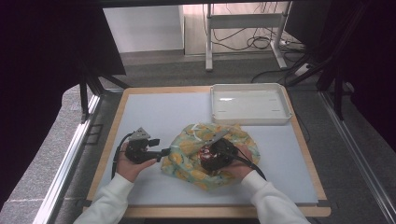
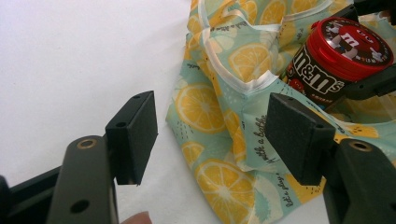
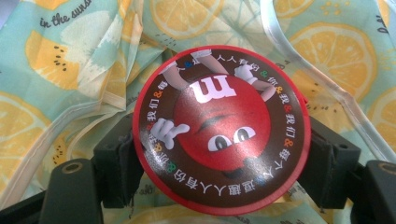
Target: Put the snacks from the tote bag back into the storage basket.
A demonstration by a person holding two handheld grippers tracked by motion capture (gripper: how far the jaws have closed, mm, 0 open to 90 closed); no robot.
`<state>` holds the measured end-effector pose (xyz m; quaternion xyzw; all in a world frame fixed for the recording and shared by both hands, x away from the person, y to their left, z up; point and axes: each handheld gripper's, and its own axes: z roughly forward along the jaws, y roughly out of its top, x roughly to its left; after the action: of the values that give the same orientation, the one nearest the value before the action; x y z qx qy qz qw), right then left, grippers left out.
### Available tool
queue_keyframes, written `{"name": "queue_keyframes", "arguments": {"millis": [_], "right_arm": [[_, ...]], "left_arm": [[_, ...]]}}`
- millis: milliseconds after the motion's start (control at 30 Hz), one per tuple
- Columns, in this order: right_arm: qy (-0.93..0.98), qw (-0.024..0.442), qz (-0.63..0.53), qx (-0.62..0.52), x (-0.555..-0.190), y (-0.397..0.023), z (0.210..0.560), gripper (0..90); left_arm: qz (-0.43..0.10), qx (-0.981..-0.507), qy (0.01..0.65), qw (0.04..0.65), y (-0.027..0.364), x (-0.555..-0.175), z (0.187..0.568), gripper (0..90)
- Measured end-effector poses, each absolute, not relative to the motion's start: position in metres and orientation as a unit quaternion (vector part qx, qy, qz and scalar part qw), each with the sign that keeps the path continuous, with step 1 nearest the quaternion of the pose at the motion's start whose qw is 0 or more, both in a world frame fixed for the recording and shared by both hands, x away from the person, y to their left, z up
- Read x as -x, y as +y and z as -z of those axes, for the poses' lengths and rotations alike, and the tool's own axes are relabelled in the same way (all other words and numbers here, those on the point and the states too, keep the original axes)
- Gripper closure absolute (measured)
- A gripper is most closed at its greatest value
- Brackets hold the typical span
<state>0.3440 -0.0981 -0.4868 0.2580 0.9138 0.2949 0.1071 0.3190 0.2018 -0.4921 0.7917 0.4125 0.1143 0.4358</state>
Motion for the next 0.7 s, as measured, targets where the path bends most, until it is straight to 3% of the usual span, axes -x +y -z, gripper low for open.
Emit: {"name": "queue_keyframes", "arguments": {"millis": [700], "right_arm": [[0.905, 0.105, -0.325, -0.255, -0.342, -0.105, 0.467, 25.6]], "left_arm": [[-0.115, -0.792, 0.413, 0.435, 0.204, -0.320, 0.492, 34.9]]}}
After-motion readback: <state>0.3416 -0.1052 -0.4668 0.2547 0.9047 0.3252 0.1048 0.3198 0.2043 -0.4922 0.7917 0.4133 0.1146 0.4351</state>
